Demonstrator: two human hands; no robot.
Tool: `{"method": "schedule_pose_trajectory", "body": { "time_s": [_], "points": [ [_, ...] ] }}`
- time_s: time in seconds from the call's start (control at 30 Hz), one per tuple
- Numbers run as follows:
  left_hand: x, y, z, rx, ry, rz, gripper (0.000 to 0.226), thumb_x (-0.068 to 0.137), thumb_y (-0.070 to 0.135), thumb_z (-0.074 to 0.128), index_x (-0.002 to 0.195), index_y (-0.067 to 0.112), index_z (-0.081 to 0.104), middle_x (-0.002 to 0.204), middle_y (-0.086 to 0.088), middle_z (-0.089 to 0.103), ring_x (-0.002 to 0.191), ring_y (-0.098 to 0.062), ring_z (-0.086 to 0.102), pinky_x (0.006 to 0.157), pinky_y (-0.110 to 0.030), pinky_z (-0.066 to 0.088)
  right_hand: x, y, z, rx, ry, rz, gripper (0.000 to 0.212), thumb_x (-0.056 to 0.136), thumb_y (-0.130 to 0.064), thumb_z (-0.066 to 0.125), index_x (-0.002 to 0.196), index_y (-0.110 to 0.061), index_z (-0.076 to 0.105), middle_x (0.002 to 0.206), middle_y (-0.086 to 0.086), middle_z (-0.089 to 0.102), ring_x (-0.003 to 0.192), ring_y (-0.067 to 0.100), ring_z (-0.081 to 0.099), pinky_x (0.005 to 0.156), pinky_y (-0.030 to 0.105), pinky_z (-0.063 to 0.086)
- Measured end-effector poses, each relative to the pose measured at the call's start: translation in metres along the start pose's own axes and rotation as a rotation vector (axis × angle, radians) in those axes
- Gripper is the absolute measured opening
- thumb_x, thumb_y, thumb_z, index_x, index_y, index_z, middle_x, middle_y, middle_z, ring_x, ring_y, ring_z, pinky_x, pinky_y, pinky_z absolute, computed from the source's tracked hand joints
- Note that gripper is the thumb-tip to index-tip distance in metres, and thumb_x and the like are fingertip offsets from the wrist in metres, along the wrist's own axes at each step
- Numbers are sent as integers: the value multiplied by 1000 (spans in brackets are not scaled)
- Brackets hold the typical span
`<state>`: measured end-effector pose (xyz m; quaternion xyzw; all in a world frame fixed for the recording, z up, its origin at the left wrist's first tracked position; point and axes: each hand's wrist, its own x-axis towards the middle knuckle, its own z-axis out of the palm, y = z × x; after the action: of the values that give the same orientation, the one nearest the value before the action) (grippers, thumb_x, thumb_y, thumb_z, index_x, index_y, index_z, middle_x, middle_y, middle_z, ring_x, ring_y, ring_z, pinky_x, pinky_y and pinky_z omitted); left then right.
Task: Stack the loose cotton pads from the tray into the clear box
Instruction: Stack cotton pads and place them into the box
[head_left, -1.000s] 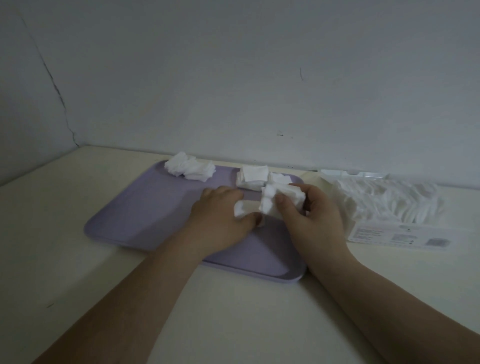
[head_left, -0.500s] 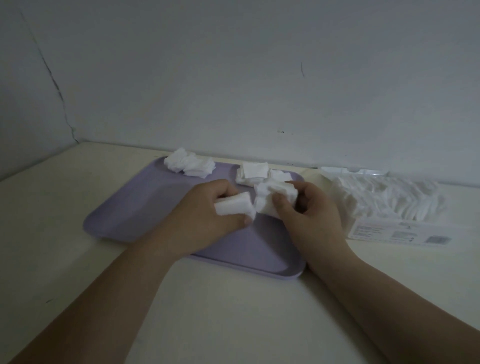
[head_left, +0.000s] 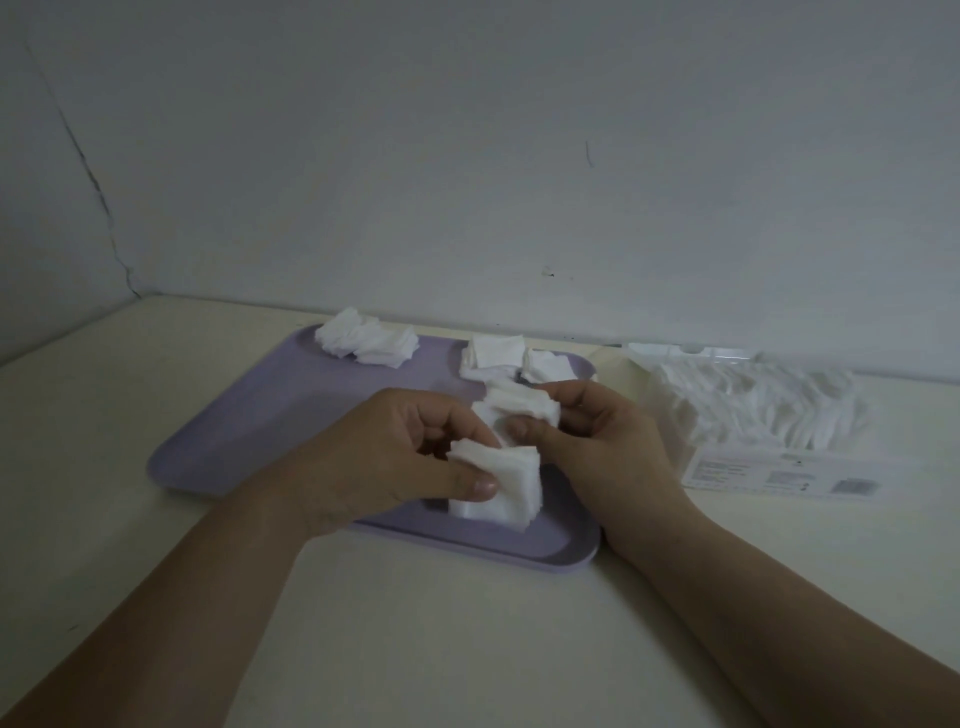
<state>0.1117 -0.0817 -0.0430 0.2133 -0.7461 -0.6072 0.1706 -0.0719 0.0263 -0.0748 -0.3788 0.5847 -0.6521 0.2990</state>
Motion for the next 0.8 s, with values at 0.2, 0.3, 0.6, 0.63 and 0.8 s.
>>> {"method": "schedule_pose_trajectory", "body": {
  "time_s": [0.2, 0.3, 0.6, 0.63, 0.8],
  "points": [
    [8, -6, 2, 80, 238, 58, 24, 76, 4, 87, 94, 12, 74, 94, -9, 80, 87, -17, 73, 80, -29, 62, 0, 0, 0, 0, -74, 3, 21, 89, 4, 72, 97, -15, 72, 96, 8, 81, 93, 22, 77, 88, 38, 60],
    [7, -9, 5, 123, 266, 52, 24, 74, 9, 90, 89, 15, 73, 85, -2, 79, 77, -11, 70, 71, -22, 58, -1, -1, 0, 1, -114, 14, 13, 93, -2, 69, 105, -7, 71, 98, 8, 81, 93, 21, 76, 86, 33, 59],
    [12, -14, 8, 192, 369, 103, 26, 74, 17, 92, 86, 16, 69, 72, -5, 66, 64, -11, 55, 62, -26, 49, 0, 3, 0, -260, -131, -101, 39, 74, -15, 86, 108, -18, 66, 102, 3, 79, 100, 23, 75, 96, 55, 56],
    [12, -13, 7, 199, 355, 99, 30, 73, 16, 92, 91, 15, 69, 71, -2, 65, 62, -11, 54, 60, -23, 48, 1, 5, -2, -272, -130, -122, 36, 76, -8, 83, 106, -20, 66, 102, 3, 79, 100, 23, 74, 95, 55, 56],
    [11, -12, 6, 303, 265, 51, 74, 72, 14, 93, 132, 30, 53, 65, 5, 61, 54, -1, 50, 57, -16, 41, -2, 1, 1, -524, -127, -152, 42, 74, -17, 68, 108, -40, 61, 106, -14, 71, 111, 19, 63, 99, 47, 52]
  ]
}}
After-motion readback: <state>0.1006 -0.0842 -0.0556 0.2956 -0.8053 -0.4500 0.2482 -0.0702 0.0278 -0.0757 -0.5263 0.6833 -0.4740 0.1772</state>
